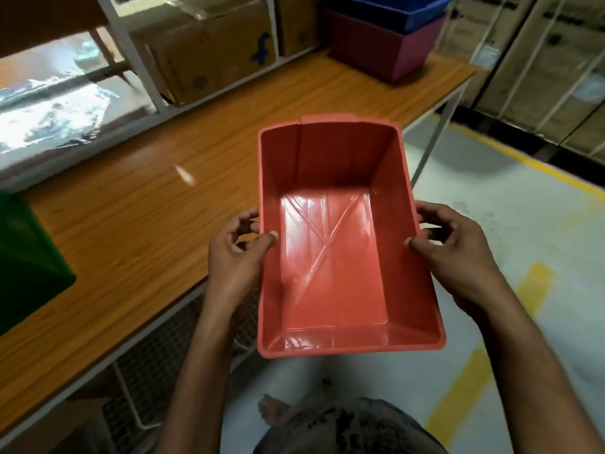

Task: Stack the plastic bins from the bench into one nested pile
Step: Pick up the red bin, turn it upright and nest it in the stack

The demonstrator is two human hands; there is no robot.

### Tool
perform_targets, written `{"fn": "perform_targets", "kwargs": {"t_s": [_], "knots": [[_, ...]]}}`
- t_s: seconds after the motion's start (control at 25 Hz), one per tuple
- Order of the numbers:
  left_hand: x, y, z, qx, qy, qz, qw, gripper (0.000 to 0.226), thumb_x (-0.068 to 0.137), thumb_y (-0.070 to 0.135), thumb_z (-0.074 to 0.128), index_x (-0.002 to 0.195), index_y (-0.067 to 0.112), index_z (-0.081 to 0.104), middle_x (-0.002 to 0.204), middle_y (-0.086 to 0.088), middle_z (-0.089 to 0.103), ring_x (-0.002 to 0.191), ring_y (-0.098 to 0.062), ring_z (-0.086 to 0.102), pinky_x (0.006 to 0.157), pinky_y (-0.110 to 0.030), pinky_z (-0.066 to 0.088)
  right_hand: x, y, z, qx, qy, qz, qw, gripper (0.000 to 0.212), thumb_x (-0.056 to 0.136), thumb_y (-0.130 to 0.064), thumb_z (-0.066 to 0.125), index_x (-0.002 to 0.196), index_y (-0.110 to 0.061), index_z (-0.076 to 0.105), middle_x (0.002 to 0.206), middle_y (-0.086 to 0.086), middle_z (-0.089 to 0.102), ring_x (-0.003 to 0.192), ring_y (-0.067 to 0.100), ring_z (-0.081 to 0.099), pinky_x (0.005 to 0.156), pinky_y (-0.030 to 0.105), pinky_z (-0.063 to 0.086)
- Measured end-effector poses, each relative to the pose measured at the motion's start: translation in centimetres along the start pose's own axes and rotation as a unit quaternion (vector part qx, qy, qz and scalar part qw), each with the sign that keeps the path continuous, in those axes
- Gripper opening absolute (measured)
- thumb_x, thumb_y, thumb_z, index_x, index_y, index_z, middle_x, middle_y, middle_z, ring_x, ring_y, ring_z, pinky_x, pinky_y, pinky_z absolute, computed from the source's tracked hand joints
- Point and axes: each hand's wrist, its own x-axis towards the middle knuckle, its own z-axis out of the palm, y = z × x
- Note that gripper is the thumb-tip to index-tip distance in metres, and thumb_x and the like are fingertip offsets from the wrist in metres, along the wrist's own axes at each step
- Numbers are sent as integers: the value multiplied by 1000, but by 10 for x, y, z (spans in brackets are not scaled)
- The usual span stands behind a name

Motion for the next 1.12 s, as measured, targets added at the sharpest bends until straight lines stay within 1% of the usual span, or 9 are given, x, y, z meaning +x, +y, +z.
{"fn": "perform_targets", "kwargs": {"t_s": [0.12,0.24,0.44,0.52,0.64,0.72,0.84,1.0,1.12], "knots": [[-11,-5,53,36,-32,-51,998,27,85,17,76,107,33,76,104,-5,77,95,-22,74,85,-44,62,-4,23,-52,48,24,71,996,51,86,17,57,108,-26,75,87,-8,76,66,7,68,56,19,56],[-14,-6,109,65,-73,-97,990,7,88,24,76,90,30,79,93,-1,80,93,-24,76,92,-49,61,0,51,-100,62,22,170,983,35,88,12,57,106,-11,77,81,3,72,58,8,66,49,18,53],[-19,-5,182,118,-158,-147,969,21,95,31,69,112,20,77,104,-8,79,94,-24,76,90,-44,61,9,94,-163,72,35,262,962,38,83,6,64,116,-9,75,83,6,71,72,15,65,66,27,54],[-18,-9,204,115,-184,-147,965,22,96,27,69,115,19,76,105,-10,79,91,-24,76,87,-44,61,12,105,-177,75,23,278,957,48,83,5,63,122,-21,72,89,5,73,79,17,67,70,29,53],[-7,-15,234,103,-212,-137,962,20,97,17,68,113,28,72,108,-4,77,90,-16,73,73,-31,59,23,118,-188,92,-7,292,952,64,85,9,62,129,-38,64,98,8,72,90,21,68,75,33,55],[9,-17,251,102,-240,-146,954,34,95,9,67,113,39,67,113,0,74,97,-16,71,72,-29,56,36,123,-194,116,18,291,950,63,85,11,62,131,-32,63,100,8,73,90,22,69,72,33,55],[44,-19,281,119,-310,-159,930,55,90,0,65,120,45,64,124,-4,70,108,-26,70,79,-40,61,65,126,-208,129,92,280,947,49,85,13,63,126,-14,69,97,5,76,84,20,70,69,31,57],[86,-19,331,129,-340,-131,922,46,91,-6,60,122,26,71,117,-9,75,88,-17,76,64,-28,61,98,120,-233,144,155,267,940,46,86,14,62,122,-14,71,99,4,75,83,19,68,69,31,53],[109,-15,373,120,-345,-146,919,41,93,-4,62,121,25,72,115,-8,76,89,-17,76,69,-31,62,118,122,-250,168,182,260,933,49,86,13,64,124,-18,72,105,1,77,86,17,71,71,31,55]]}}
